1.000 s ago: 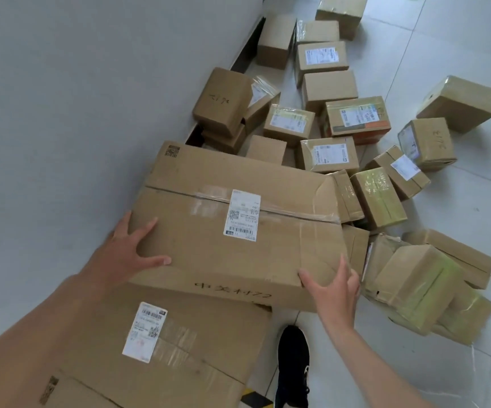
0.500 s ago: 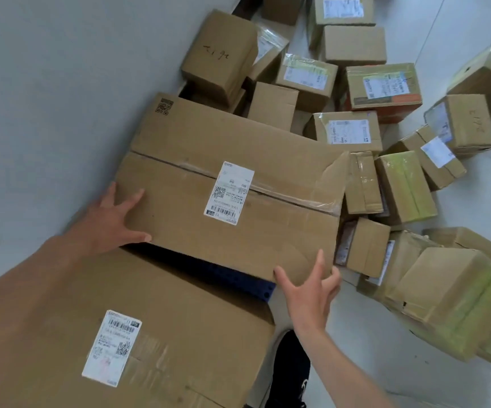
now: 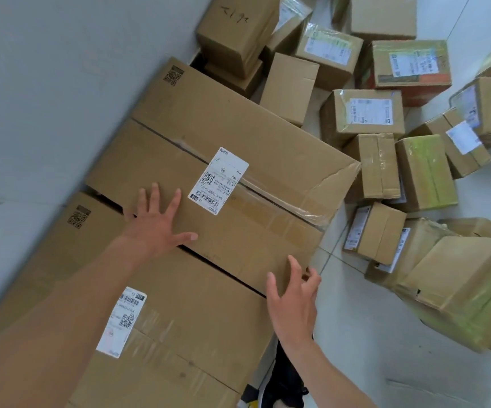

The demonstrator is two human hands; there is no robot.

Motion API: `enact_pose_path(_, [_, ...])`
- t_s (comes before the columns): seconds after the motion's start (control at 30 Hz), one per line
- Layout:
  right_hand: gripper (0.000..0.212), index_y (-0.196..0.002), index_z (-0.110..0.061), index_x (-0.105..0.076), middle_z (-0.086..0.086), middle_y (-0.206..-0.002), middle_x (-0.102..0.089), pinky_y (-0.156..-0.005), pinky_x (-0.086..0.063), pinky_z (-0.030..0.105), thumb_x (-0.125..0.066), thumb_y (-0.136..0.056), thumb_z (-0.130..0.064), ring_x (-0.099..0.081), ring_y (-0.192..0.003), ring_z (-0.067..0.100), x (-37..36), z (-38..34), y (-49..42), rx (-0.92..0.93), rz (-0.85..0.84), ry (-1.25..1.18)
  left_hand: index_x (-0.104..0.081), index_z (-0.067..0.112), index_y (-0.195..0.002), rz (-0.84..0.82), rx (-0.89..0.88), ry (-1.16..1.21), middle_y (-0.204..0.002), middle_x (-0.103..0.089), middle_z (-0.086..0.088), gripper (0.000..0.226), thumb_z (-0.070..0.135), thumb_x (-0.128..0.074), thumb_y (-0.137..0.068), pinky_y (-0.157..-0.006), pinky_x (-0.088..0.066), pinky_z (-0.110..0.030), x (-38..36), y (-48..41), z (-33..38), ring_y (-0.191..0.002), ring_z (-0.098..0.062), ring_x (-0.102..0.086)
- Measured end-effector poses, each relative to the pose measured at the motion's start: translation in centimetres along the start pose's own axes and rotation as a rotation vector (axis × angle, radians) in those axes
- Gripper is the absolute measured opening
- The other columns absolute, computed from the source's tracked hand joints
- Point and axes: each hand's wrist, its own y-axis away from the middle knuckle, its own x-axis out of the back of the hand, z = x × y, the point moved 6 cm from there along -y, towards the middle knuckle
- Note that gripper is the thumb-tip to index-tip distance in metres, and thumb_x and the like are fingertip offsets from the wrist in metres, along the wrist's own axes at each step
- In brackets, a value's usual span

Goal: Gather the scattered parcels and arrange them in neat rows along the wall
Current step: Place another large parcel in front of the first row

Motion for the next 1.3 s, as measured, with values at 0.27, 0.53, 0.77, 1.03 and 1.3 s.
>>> enact_pose_path(0.27, [0.087, -0.153, -0.045, -0.012, 0.001, -0.149, 0.048, -0.095, -0.049, 0.037, -0.065, -0.085, -0.056, -0.009, -0.15, 0.035, -1.1, 0.0, -0.2, 0.186, -0.113, 0.137, 0.039, 0.036, -0.141, -0.161, 0.11, -0.106, -0.152, 0.039, -0.017, 0.105, 0.092, -0.021, -0.074, -0.11, 0.006, -0.071, -1.6, 1.7, 0.2, -0.146, -0.038, 0.024])
enact_pose_path(0.53, [0.095, -0.153, -0.045, -0.009, -0.005, -0.15, 0.047, -0.086, -0.055, 0.034, -0.071, -0.082, -0.052, -0.025, -0.146, 0.033, -0.1, 0.1, -0.7, 0.165, -0.128, 0.07, 0.023, 0.033, -0.151, -0.173, 0.118, -0.001, -0.156, 0.033, -0.017, 0.109, 0.087, -0.035, -0.077, -0.111, 0.008, -0.069, -0.7, 2.0, 0.9, -0.147, -0.039, 0.019])
enact_pose_path(0.77, [0.104, -0.142, -0.068, 0.0, -0.014, -0.158, 0.03, -0.085, -0.038, 0.018, -0.078, -0.074, -0.055, -0.031, -0.142, 0.018, 0.0, 1.6, -1.9, 0.086, -0.222, -0.123, 0.029, 0.04, -0.146, 0.009, -0.015, 0.114, -0.153, 0.04, -0.009, 0.132, 0.09, -0.056, -0.059, -0.114, -0.001, -0.065, -1.2, 0.4, 0.2, -0.142, -0.034, 0.034])
enact_pose_path(1.03, [0.079, -0.148, -0.058, -0.001, -0.009, -0.16, 0.026, -0.082, -0.041, 0.021, -0.057, -0.093, -0.049, -0.031, -0.143, 0.026, 2.2, -0.3, -1.7, 0.055, -0.298, -0.043, 0.014, 0.04, -0.153, -0.081, 0.057, 0.168, -0.161, 0.021, -0.014, 0.129, 0.097, -0.04, -0.05, -0.115, 0.003, -0.064, 1.2, 2.1, 1.9, -0.148, -0.035, 0.017])
enact_pose_path(1.3, [0.066, -0.154, -0.042, -0.01, -0.004, -0.165, 0.009, -0.12, -0.015, 0.048, -0.042, -0.097, -0.048, 0.014, -0.15, 0.019, 12.9, -2.9, -1.2, 0.059, -0.153, -0.08, 0.001, 0.035, -0.156, 0.109, -0.248, 0.244, -0.165, 0.003, -0.006, 0.107, 0.089, -0.027, -0.067, -0.114, -0.005, -0.066, 9.0, 10.7, 18.4, -0.15, -0.028, 0.009])
